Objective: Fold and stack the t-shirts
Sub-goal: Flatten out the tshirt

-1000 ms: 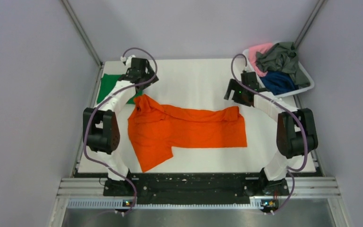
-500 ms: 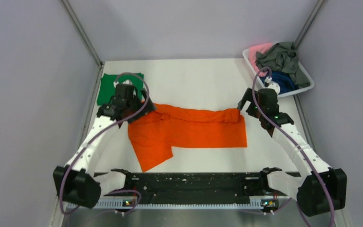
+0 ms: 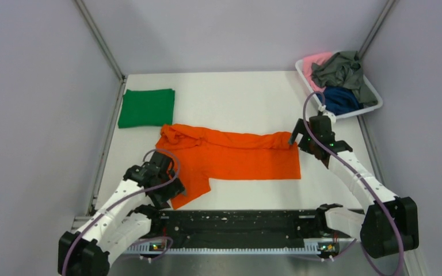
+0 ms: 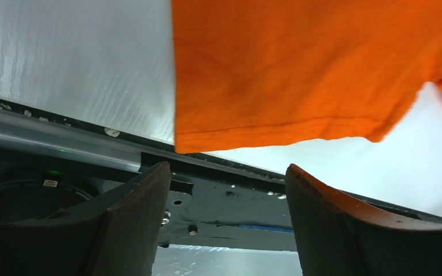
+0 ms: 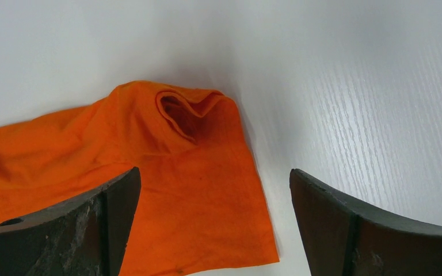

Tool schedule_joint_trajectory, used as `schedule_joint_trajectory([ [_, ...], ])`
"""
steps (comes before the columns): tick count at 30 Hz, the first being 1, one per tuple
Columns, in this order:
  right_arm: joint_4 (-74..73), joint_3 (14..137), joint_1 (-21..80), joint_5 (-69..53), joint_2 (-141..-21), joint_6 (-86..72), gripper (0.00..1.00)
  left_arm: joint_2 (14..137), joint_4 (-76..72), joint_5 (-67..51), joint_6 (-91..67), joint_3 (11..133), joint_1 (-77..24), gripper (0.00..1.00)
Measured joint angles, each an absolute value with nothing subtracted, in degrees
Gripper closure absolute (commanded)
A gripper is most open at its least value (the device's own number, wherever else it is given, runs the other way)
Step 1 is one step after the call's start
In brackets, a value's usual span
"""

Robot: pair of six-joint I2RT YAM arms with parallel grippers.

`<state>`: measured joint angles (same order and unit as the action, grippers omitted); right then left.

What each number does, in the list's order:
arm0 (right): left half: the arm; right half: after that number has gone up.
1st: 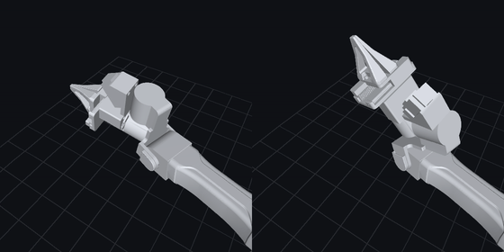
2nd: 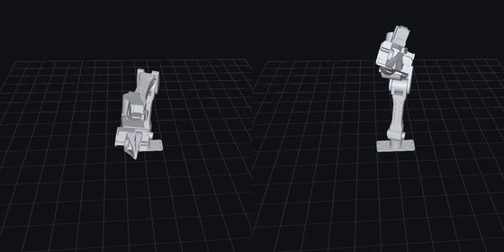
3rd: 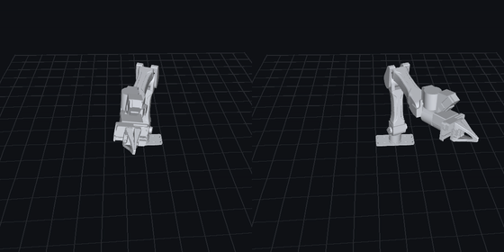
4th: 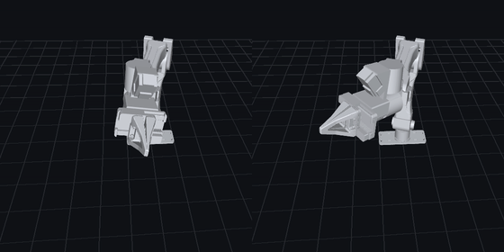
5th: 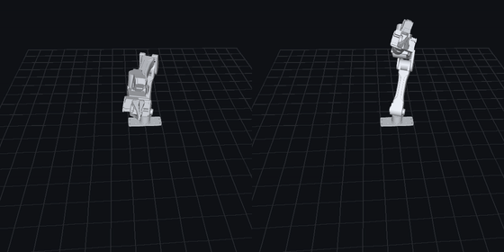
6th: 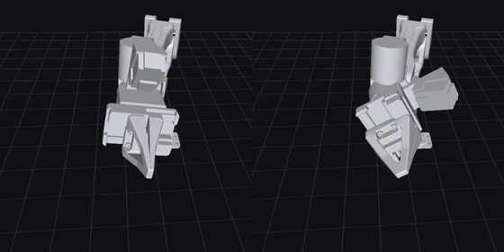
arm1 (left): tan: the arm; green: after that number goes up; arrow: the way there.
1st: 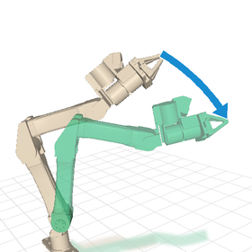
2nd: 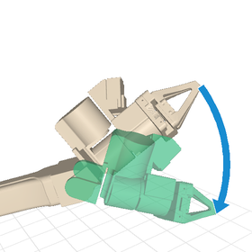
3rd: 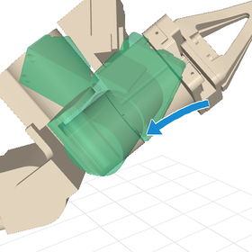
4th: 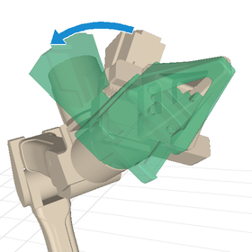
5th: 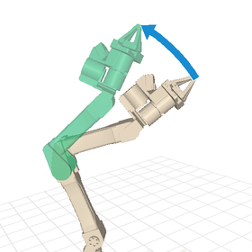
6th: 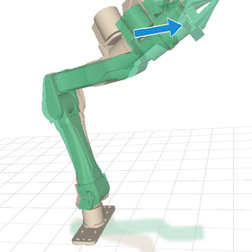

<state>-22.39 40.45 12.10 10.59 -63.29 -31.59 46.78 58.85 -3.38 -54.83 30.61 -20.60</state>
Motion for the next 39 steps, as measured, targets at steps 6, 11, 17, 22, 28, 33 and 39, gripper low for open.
schedule_joint_trajectory([
  [6,-22.5,40.4,12.1,10.5,-65.1,-31.6,0.01,52.1,57.3,-2.2,-59.2,28.7,-22.9,0.39],
  [11,-22.5,40.4,12.1,10.7,-65.1,-31.4,0.01,57.7,52.7,-2.0,-60.4,27.0,-23.7,0.46],
  [17,-22.5,40.4,12.1,10.9,-65.1,-31.2,0.01,62.7,53.2,-0.6,-61.4,28.8,-24.6,0.49],
  [22,-22.5,40.4,12.1,10.9,-65.1,-31.1,0.01,64.7,53.3,0.8,-61.5,30.0,-25.1,0.59],
  [28,-22.5,40.4,12.1,10.9,-64.9,-31.1,0.01,67.8,52.1,3.4,-61.4,32.2,-25.2,0.81],
  [33,-22.5,40.4,12.1,10.9,-64.0,-31.1,0.01,68.2,51.0,6.0,-61.4,32.9,-25.2,1.0],
  [39,-25.2,40.0,12.1,10.2,-62.2,-31.4,0.05,68.5,50.5,7.0,-60.9,33.1,-25.2,1.0],
])
